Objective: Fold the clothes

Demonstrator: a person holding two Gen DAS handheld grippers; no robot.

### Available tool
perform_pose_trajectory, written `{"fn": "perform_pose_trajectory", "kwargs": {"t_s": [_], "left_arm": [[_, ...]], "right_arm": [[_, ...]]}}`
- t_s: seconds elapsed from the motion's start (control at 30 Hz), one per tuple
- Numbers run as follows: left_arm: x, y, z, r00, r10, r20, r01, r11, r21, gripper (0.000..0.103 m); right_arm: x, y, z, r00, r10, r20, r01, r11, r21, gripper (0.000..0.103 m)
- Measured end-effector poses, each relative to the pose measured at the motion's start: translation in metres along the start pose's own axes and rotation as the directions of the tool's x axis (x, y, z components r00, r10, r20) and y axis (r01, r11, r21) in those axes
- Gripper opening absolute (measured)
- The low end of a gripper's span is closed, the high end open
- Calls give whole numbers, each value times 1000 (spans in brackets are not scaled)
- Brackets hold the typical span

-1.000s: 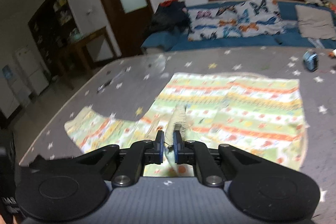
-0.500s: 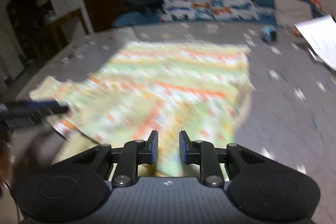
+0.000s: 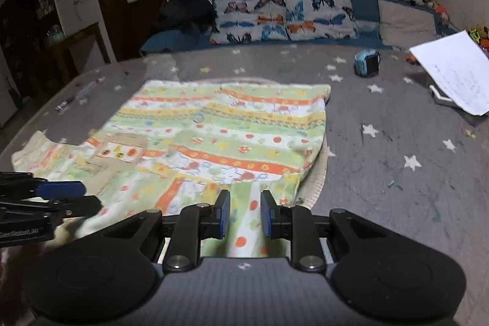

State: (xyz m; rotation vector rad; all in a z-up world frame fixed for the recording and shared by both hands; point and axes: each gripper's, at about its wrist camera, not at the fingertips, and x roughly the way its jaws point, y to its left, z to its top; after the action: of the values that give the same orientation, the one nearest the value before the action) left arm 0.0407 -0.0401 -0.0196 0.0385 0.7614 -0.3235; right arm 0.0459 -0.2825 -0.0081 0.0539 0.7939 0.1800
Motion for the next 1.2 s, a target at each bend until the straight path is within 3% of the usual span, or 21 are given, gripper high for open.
{"fn": "perform_pose_trajectory", "kwargs": {"t_s": [0.07, 0.23, 0.4, 0.63, 0.83, 0.97, 1.07, 1.2], "left_arm": [[3, 4, 0, 1000, 5, -5, -5, 1000, -3, 30], [5, 5, 2, 1000, 11, -1, -11, 1000, -4, 32], [7, 4, 1, 1000, 24, 7, -24, 1000, 8, 32], [-10, 39, 1, 998, 69, 13, -67, 992, -104, 33], [-25, 76, -6, 989, 146, -14, -146, 969, -200, 37], [-36, 95, -13, 980, 199, -21, -198, 950, -241, 38], [-45, 111, -18, 972, 234, -15, -228, 930, -287, 43], [-50, 133, -21, 958, 284, -38, -279, 894, -351, 46]], "right_arm": [[6, -4, -2, 1000, -16, -15, 17, 1000, 12, 20], [-2, 10, -2, 999, -35, 12, 35, 998, -59, 21], [-3, 36, -1, 999, 38, 12, -37, 993, -112, 25], [-1, 79, -14, 993, 114, -16, -115, 972, -204, 28], [0, 114, -28, 992, 128, -11, -126, 944, -305, 28], [-8, 128, -31, 994, 103, 26, -86, 924, -371, 28], [-16, 132, -24, 990, 137, 44, -113, 930, -351, 28], [-7, 139, -27, 987, 161, -7, -153, 924, -351, 29]]}}
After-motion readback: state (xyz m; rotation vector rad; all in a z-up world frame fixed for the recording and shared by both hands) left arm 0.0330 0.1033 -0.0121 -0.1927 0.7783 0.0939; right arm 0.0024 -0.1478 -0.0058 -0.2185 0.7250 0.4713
